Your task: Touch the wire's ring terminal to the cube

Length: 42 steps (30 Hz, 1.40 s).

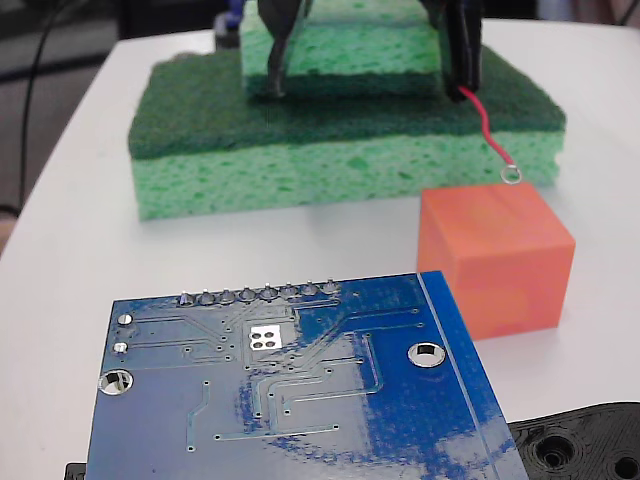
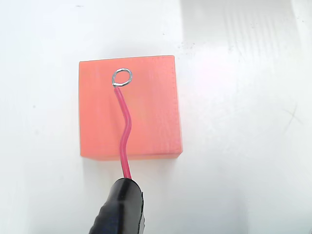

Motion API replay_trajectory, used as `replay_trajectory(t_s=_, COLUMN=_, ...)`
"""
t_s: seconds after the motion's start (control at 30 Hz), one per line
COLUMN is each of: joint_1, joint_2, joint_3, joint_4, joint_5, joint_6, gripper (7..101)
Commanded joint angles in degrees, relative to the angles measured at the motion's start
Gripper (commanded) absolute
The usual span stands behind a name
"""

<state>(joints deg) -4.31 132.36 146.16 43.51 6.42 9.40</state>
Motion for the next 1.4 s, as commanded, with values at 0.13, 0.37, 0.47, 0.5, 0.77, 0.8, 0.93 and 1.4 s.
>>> replay_trajectory(t_s=0.13, joint_1=-0.26, joint_2=0.09, joint_3=-0.7, joint_4=0.7, joint_5=0.53, joint_6=0.0, gripper=100.3)
replay_trajectory(t_s=0.37, joint_1=-0.53, joint_2=-0.18, joint_3=-0.88, joint_4=1.41, joint_5=0.88, joint_6=0.26, gripper=100.3)
replay_trajectory(t_s=0.47, joint_1=-0.62, joint_2=-0.79, joint_3=-0.62, joint_4=0.7, joint_5=0.88, joint_6=0.26, gripper=100.3)
replay_trajectory(t_s=0.5, joint_1=-0.62, joint_2=-0.97, joint_3=-0.53, joint_4=0.44, joint_5=0.79, joint_6=0.26, gripper=100.3)
replay_trajectory(t_s=0.77, joint_1=-0.62, joint_2=-1.67, joint_3=-0.62, joint_4=0.09, joint_5=0.7, joint_6=0.26, gripper=100.3)
replay_trajectory(t_s=0.8, joint_1=-0.62, joint_2=-1.76, joint_3=-0.62, joint_4=0.09, joint_5=0.62, joint_6=0.26, gripper=100.3)
replay_trajectory(t_s=0.93, joint_1=-0.62, joint_2=-1.93, joint_3=-0.62, joint_4=0.09, joint_5=0.44, joint_6=0.35, gripper=100.3)
replay_trajectory(t_s=1.4, joint_1=-0.62, joint_2=-2.46, joint_3=-0.79, joint_4=0.09, joint_5=0.18, joint_6=0.09, gripper=100.3)
